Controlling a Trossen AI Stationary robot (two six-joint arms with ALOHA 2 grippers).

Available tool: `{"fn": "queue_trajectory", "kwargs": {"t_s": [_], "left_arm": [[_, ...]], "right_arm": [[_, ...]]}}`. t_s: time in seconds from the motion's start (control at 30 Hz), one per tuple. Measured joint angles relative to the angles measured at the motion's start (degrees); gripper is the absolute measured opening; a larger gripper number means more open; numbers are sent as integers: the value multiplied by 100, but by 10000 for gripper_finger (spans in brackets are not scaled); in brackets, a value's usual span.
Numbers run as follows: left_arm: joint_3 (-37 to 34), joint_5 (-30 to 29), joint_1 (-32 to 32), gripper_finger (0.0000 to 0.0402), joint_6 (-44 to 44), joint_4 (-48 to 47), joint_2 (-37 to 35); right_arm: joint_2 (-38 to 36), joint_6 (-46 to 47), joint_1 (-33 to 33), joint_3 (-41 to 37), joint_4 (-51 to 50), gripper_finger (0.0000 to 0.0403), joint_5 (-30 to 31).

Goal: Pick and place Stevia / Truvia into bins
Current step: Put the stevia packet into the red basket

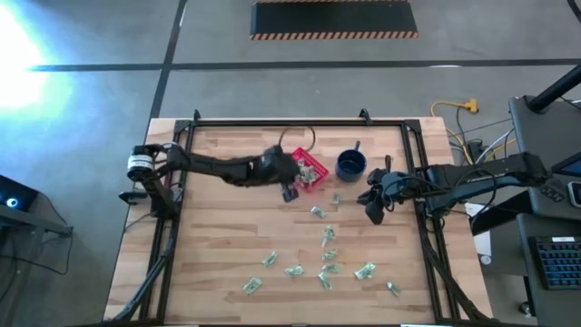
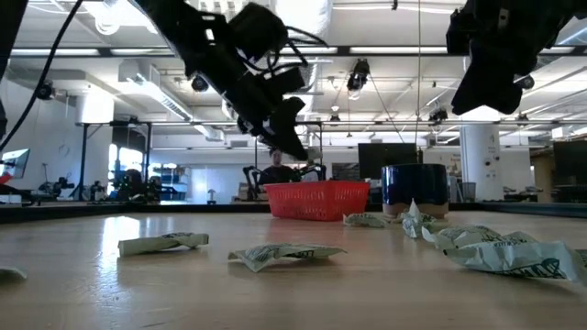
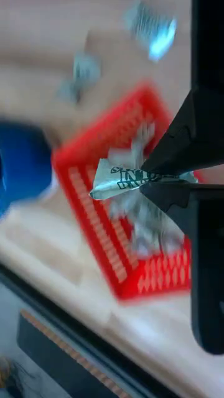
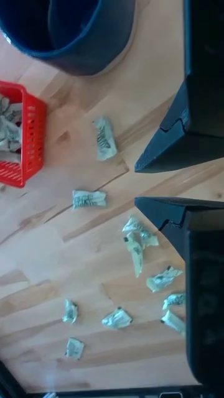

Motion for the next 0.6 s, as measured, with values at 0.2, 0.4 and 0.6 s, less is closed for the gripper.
{"fn": "queue_trajectory", "kwargs": {"t_s": [0.2, 0.4, 0.6], "left_arm": [[-2, 236, 557, 10, 0, -12, 0], [-2, 728, 765, 11, 60, -3, 2], [17, 767, 760, 56, 302, 1, 2]], "right_arm": [[297, 20, 64, 0, 56, 66, -6], [614, 20, 110, 0, 123, 66, -16], [865, 17, 110, 0, 164, 66, -16]]}}
